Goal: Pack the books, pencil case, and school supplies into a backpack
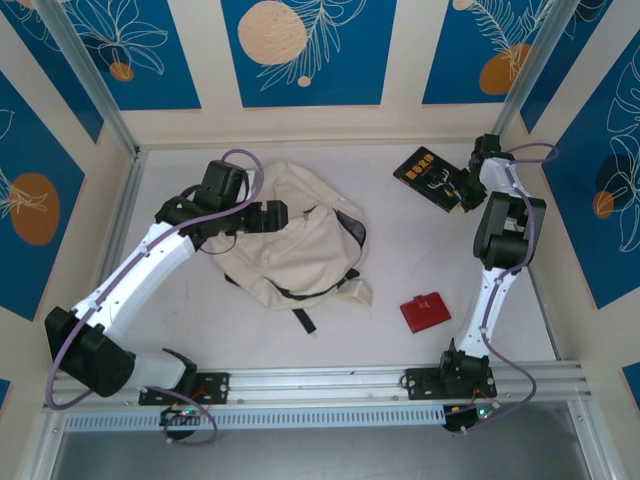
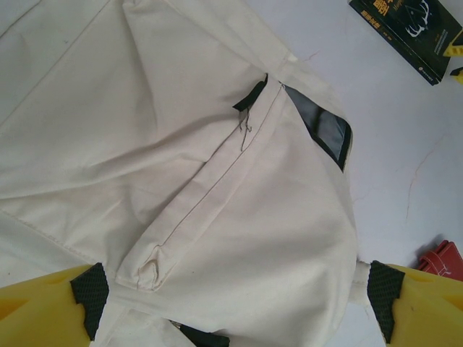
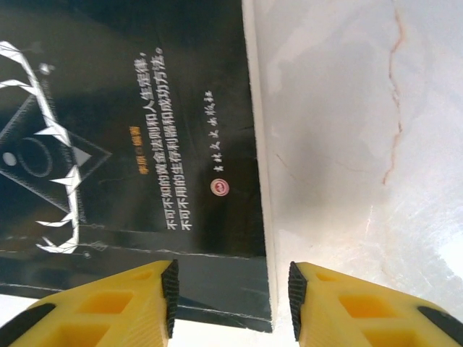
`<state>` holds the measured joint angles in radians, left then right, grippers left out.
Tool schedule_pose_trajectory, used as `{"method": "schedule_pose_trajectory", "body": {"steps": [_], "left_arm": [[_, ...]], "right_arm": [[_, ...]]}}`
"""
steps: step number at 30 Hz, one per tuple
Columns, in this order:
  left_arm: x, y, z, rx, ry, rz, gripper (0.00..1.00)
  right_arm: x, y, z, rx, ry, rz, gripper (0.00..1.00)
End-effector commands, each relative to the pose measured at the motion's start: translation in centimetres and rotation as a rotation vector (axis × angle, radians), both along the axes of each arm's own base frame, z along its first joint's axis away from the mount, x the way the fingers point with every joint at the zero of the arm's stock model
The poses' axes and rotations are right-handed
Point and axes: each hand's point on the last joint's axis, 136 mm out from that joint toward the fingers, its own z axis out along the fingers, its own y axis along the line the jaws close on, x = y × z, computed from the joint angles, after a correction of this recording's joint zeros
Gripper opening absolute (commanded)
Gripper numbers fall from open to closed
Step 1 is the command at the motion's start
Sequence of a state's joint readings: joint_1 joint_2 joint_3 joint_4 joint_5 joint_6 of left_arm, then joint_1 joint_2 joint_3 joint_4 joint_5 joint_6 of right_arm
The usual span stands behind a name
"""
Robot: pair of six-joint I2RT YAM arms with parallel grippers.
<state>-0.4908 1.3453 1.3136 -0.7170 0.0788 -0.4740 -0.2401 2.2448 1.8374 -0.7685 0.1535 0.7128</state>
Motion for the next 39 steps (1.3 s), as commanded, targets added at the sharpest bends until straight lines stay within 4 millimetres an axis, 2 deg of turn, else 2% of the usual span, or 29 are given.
{"method": "schedule_pose_trajectory", "body": {"steps": [1,10,16,25,33,39], "left_arm": [[0.2,-0.1,0.3,-0.036,0.000,0.005,0.94],[0.3,-0.6,0.6,-0.048,0.001,-0.018,0.95],[0.2,-0.7,0.3,-0.047,0.011,-0.021,0.96],[0.0,-0.8,0.0,-0.054,0.023,-0.022,0.98],[0.1,-1.0,-0.4,-0.067,0.036,-0.019,0.99],[0.0,-1.1,0.4,-0.060,0.026,-0.039,1.00]], "right_arm": [[-0.5,0.5,-1.0,0.040,0.026,0.008,0.44],[-1.0,2.4,-2.4,0.120,0.052,0.030,0.27],[-2.8,3.7,-3.4,0.149,0.113,0.028,0.24],[-4.4,5.2,-2.6,0.181,0.113,0.024,0.24],[-7.7,7.6,-2.0,0.180,0.134,0.050,0.24],[-11.2,7.9,-2.2,0.112,0.194,0.070,0.23]]}}
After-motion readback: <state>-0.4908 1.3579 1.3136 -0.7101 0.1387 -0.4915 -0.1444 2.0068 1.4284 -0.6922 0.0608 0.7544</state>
